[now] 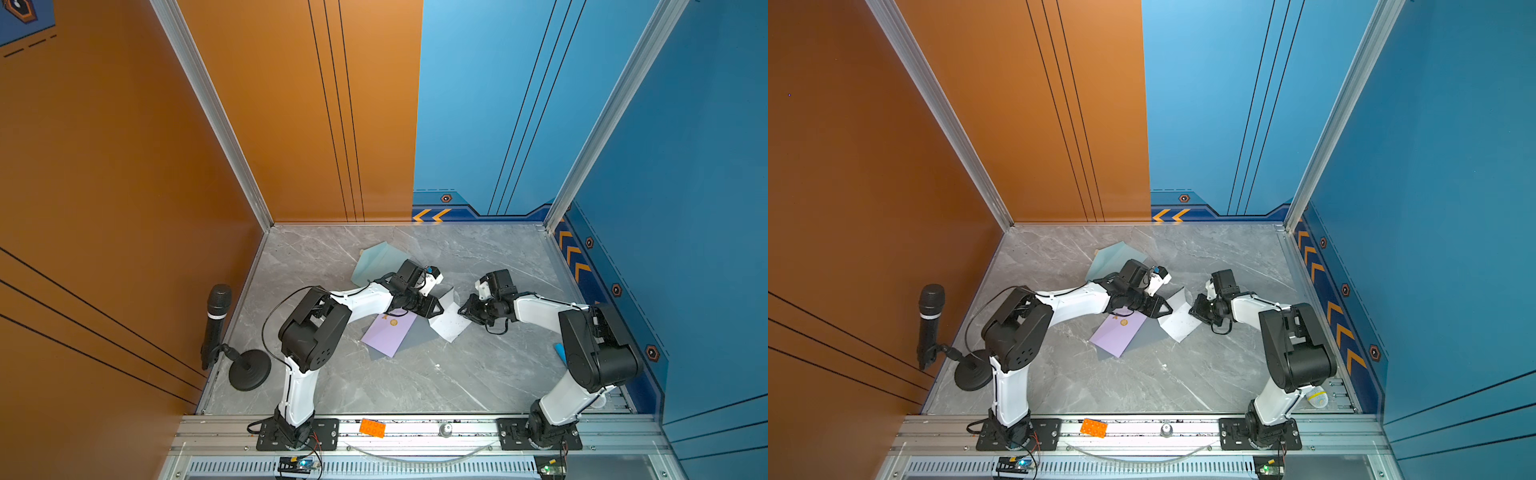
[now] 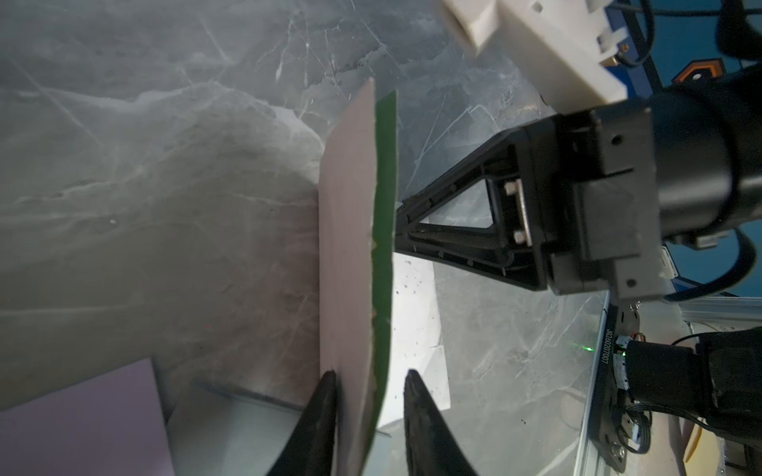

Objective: Fold the letter paper in half and place it into the envelope
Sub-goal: Fold the letter paper at the center of the board.

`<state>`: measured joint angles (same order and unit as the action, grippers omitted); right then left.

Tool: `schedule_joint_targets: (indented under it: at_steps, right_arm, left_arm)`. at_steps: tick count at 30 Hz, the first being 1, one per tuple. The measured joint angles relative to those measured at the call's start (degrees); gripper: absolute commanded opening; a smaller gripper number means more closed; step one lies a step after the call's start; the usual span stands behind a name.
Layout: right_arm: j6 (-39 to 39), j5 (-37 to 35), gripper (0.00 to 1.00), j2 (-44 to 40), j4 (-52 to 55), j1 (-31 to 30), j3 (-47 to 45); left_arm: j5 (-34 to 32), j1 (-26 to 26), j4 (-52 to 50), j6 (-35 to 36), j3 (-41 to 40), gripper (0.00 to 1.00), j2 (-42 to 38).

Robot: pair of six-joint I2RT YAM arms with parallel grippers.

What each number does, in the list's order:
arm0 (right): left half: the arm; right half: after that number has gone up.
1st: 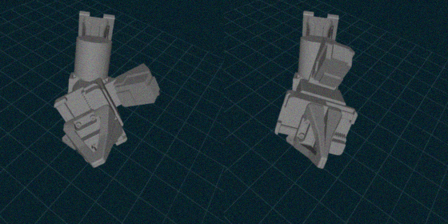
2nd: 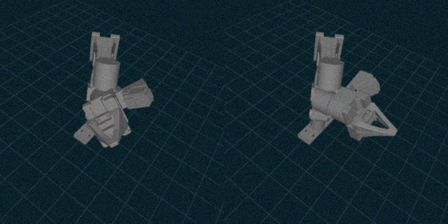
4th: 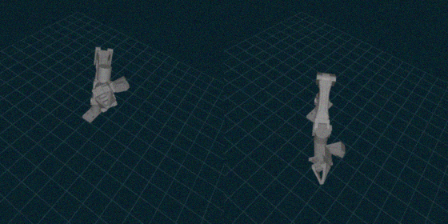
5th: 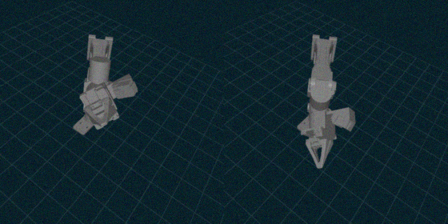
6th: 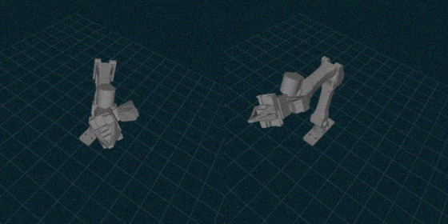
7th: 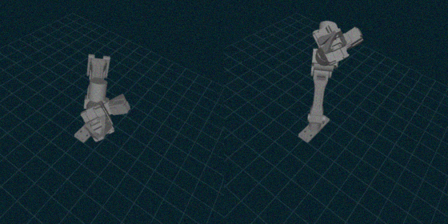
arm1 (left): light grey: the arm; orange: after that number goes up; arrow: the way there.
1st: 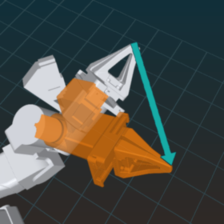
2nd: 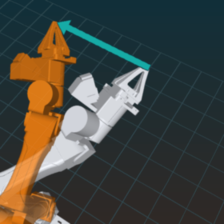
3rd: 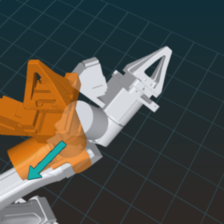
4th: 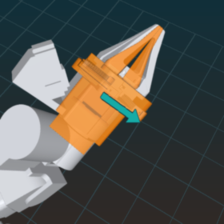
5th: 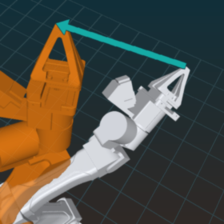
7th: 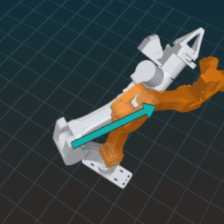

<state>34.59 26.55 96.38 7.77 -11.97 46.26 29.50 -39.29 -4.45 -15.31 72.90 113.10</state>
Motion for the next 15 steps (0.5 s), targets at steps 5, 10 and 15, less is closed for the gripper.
schedule_joint_targets:
  at_steps: [5,10,15]
  right_arm:
    - [0.0,0.1,0.26,0.0,-0.1,0.0,-0.1]
    - [0.0,0.3,0.26,0.0,-0.4,0.0,-0.2]
    - [0.0,0.3,0.26,0.0,-0.4,0.0,-0.3]
  left_arm:
    - [-0.9,0.0,0.1,-0.2,-2.1,0.24,-2.3]
    - [-1.6,0.0,0.5,-0.2,-2.6,0.18,-3.6]
    - [-2.4,0.0,1.1,-0.2,-3.1,0.09,-3.7]
